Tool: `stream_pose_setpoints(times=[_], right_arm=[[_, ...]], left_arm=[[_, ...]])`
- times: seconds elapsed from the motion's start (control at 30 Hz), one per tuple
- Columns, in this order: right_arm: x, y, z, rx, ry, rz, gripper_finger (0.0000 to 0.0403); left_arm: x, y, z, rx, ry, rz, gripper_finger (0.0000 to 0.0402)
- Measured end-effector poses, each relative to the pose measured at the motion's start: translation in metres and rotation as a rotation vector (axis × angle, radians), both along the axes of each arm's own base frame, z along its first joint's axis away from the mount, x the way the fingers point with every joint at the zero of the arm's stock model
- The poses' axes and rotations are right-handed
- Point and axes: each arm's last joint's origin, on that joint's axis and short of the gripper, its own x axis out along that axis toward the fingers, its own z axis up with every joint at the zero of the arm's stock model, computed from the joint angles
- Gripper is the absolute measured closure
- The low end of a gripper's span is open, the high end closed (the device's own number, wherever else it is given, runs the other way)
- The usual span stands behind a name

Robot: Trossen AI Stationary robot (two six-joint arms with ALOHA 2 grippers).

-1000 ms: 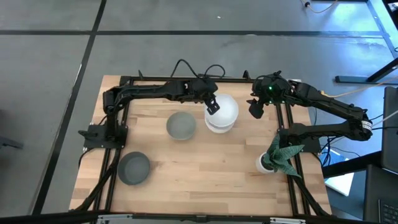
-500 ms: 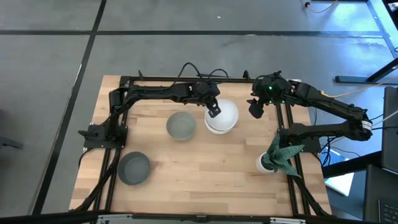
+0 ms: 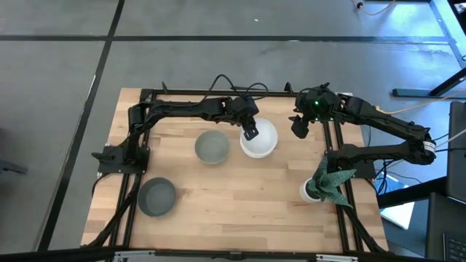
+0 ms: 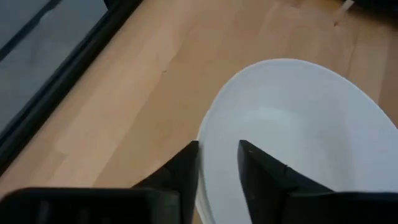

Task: Nest bowls inside each other
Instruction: Stack the white bowl on top of the white bowl, then stack the light gray bowl on top of the white bowl

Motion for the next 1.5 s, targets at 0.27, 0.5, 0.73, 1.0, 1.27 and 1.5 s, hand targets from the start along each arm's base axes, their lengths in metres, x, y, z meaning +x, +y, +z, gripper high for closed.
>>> stream_pose_setpoints(times=[0.27, 0.5, 0.73, 1.0, 1.27, 1.5], right_arm=[[0.000, 0.000, 0.000, 0.000, 0.003, 0.002, 0.0210], [-0.002, 0.000, -0.001, -0.005, 0.028, -0.006, 0.0210], [-0.002, 0.000, -0.001, -0.007, 0.030, -0.003, 0.0210], [-0.001, 0.000, -0.001, -0.019, 0.030, 0.008, 0.0210], [0.001, -0.001, 0.001, -0.022, -0.010, -0.009, 0.0210], [0.001, -0.001, 0.002, -0.024, -0.016, -0.010, 0.0210]], left_arm=[[-0.006, 0.002, 0.019, 0.059, -0.043, -0.027, 0.0252], [-0.028, -0.005, 0.056, 0.121, -0.046, -0.085, 0.0252], [-0.062, -0.026, 0.090, 0.129, 0.014, -0.142, 0.0251], [-0.097, -0.035, 0.091, 0.056, 0.254, -0.117, 0.0251], [-0.108, 0.000, 0.059, 0.009, 0.332, -0.029, 0.0255], [-0.122, 0.022, 0.004, -0.083, 0.360, -0.044, 0.0257]])
